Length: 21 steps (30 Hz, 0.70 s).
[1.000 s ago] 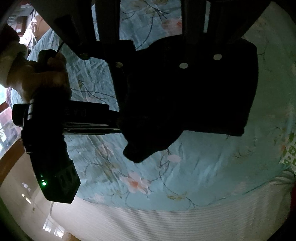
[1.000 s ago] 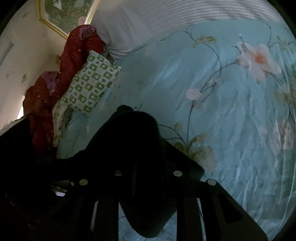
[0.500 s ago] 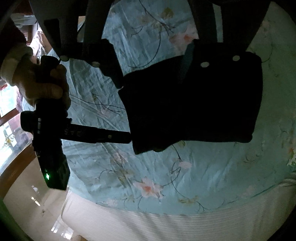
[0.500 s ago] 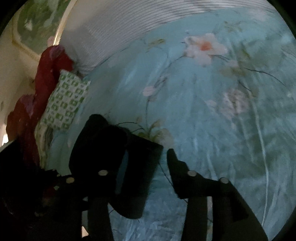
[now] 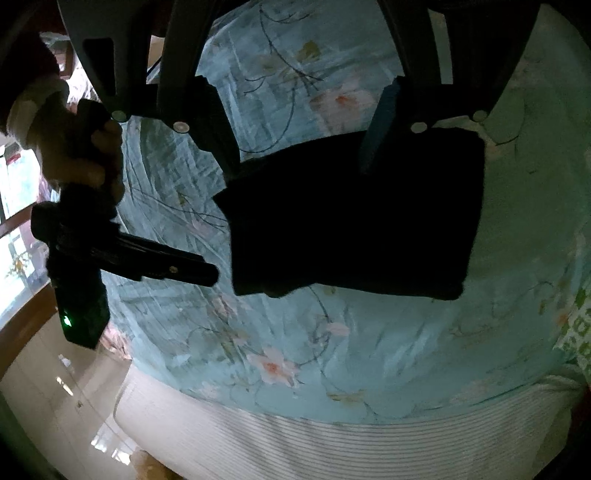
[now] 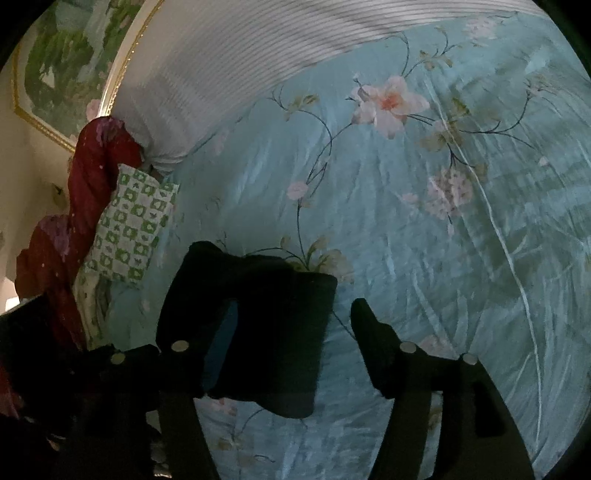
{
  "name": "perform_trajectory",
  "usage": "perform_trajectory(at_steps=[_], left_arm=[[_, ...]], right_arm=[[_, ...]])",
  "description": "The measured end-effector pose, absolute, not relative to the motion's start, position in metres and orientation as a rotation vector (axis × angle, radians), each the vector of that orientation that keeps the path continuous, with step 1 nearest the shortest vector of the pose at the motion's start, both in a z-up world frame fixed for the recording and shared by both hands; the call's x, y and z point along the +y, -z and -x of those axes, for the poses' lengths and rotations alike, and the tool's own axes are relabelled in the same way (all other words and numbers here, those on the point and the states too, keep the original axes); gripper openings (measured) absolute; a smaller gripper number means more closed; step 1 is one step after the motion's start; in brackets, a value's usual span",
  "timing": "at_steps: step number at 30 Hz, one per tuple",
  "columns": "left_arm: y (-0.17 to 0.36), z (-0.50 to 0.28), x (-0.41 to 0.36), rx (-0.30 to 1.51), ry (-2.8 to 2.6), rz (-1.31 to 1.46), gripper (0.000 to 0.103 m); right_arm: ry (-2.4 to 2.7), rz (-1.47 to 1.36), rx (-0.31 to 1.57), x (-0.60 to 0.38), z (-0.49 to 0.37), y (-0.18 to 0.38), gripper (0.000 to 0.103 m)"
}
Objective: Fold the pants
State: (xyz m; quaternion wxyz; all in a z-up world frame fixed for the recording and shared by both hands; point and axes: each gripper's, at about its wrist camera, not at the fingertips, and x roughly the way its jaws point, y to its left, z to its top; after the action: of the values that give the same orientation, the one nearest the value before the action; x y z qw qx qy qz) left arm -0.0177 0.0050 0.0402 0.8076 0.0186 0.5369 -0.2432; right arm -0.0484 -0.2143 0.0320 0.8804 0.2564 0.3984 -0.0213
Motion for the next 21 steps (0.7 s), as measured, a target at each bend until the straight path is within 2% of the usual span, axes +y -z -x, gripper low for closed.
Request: perform_trajectory(at_steps=[4,21], left_arm=[[-0.042,0.011,0.021,1.148,0.493,-0.018,0.069],[-0.031,-0.043,0.081,1.184,0.393,0.078,0.077]], right_arm=[[0.071,-0.55,0.82,-0.205,0.05,-0.036,0.072],[0.126,-0.558,0.866,-0.171,0.04,-0.024,0.08]])
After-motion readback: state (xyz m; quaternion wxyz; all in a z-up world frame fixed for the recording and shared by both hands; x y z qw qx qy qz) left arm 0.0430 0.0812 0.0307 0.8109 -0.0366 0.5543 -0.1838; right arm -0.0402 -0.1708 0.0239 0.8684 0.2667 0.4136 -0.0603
